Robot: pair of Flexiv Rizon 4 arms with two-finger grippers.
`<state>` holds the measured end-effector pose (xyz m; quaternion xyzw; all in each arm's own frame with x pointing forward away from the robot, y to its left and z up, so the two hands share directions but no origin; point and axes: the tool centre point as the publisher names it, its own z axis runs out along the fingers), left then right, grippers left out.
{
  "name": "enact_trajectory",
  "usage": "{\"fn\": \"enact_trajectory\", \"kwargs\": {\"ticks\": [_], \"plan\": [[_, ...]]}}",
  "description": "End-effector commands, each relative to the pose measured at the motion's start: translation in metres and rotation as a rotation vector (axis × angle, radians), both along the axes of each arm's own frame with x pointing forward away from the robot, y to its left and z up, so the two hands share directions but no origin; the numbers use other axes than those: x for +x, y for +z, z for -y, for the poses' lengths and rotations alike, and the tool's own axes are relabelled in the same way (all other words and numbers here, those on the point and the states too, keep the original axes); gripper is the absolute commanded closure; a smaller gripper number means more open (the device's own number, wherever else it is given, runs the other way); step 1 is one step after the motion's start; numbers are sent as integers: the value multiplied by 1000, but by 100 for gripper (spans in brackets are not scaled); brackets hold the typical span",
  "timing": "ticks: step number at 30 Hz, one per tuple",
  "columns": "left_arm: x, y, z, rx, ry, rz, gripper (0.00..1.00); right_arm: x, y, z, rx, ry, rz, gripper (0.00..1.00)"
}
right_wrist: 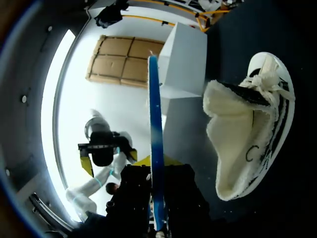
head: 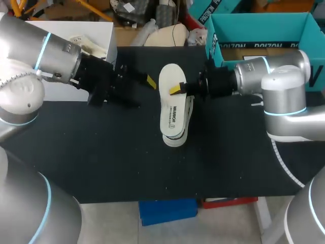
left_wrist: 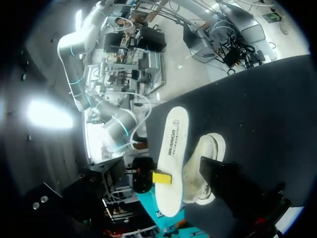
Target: Take the shoe out of the shoebox, open the shoe tongue, remove and reinsert the insole, then place the shoe into the shoebox
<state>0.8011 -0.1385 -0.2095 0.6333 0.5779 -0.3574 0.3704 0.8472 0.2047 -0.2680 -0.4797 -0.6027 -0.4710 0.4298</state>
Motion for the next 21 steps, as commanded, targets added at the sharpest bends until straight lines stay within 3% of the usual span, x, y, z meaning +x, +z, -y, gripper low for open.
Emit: {"fn": "enact_trajectory", "kwargs": {"ticks": [1,21], "plan": [[-6,-12,-6,-283,7,5,0,0,0,-1,-1,0,-1,100],[4,-54,18,-548,3,105,0,0,0,-1,-1,0,-1,100]]}}
